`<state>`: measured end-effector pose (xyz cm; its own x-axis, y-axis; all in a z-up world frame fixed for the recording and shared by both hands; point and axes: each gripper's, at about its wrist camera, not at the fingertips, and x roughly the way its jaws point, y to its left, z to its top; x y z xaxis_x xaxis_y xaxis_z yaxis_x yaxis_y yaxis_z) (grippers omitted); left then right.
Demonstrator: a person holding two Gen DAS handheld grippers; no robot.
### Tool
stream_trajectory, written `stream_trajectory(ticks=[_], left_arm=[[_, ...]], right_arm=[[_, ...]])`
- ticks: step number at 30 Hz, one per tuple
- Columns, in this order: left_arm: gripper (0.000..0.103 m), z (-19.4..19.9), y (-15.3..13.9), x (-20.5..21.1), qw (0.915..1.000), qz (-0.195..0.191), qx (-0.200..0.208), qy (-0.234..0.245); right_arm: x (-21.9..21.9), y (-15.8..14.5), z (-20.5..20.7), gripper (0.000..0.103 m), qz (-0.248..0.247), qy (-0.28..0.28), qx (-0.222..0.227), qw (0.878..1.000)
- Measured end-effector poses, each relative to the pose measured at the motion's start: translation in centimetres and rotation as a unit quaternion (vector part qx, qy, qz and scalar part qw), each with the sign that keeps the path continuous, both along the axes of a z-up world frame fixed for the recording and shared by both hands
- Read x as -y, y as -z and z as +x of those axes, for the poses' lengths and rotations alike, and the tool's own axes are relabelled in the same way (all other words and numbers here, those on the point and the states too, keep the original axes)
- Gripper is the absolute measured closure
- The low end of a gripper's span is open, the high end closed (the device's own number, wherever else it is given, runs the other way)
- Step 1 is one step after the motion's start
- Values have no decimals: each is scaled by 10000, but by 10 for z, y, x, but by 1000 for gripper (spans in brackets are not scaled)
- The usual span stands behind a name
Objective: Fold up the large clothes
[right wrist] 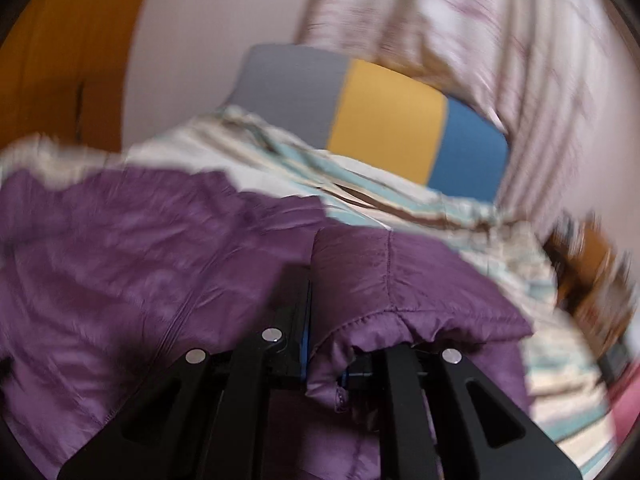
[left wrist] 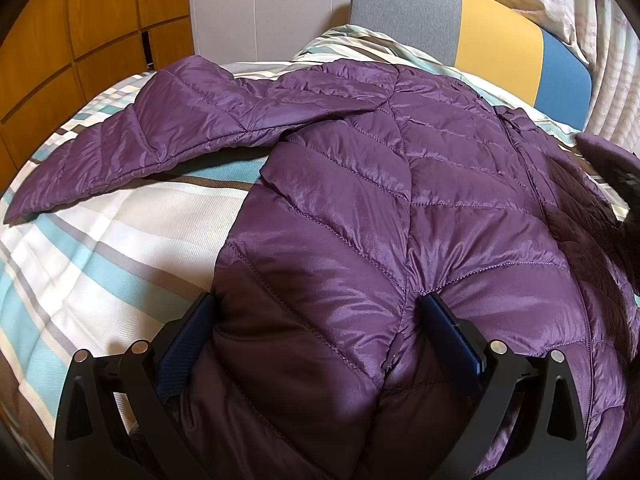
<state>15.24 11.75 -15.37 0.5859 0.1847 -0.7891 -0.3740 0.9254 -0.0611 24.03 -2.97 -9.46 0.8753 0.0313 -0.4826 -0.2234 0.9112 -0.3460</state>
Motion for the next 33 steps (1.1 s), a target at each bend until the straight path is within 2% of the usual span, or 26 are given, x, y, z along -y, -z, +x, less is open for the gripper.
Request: stream_trajectory(ticks=[2,3,5,7,8,10,12,14,16,18,20,21,22,24,25,27,28,29,30,31,33], left_arm=[[3,0,0,0,10000,-3,3,0],[3,0,0,0,10000,-9,8,-1],[3,0,0,-1,10000,-18,12,0],[3,-2,-1,0,10000,-24,23,-1],[3,-2,-1,0,10000,-32,28,0],[3,-2,-1,0,10000,-42,34,0],[3,-2,-1,0,10000,-27,24,0],[3,-2,-1,0,10000,-39,31,0],[3,-2,-1,0,10000,-38,32,-1],[3,-2,-1,0,10000,-38,31,-1],[3,-2,-1,0,10000,-45,34,0],[3,-1,-1,0,10000,-54,33,0],[3,-1,-1,0,10000,-52,26,2],[3,-2,-2,0,10000,-74,0,8],[3,-2,-3,-1,9999,-103,-16,5],[3,-3,-8,-2,9999,-125,-112,-17],[3,-2,-12,-1,9998,-135,-163,-27],[3,-2,-19,0,9997,-151,-187,-48],[3,-1,-25,1,9997,-175,-158,-53],[3,0,-33,4,9997,-223,-72,-34],[3,6,-52,13,9994,-277,199,33]], right_arm=[[-37,22,-2,94,-1088,-237,164,9936],[-48,31,-4,94,-1427,-329,197,9890],[-76,61,-9,94,-2496,-550,344,9662],[-87,85,-12,86,-3137,-726,431,9458],[-90,92,-13,82,-3244,-757,441,9418],[-84,94,-9,78,-3144,-694,378,9460],[-75,91,-1,62,-2951,-596,223,9533],[-66,87,1,49,-2911,-513,368,9546],[-65,87,-6,48,-3132,-685,700,9446],[-73,98,-14,52,-3666,-907,1087,9196],[-78,106,-18,52,-4131,-1053,1461,8927],[-79,108,-19,52,-4239,-1086,1563,8855],[-76,107,-17,52,-4241,-1084,1552,8856],[-67,96,-11,50,-3857,-1060,1195,9087],[-57,86,-6,48,-3419,-1038,867,9299],[-34,65,-3,42,-2468,-1004,324,9633],[-15,54,0,42,-1810,-991,27,9785],[8,44,2,42,-1166,-933,-251,9885],[19,39,6,42,-856,-859,-380,9919],[37,32,7,42,-272,-719,-587,9953],[66,22,11,42,613,-421,-832,9938]])
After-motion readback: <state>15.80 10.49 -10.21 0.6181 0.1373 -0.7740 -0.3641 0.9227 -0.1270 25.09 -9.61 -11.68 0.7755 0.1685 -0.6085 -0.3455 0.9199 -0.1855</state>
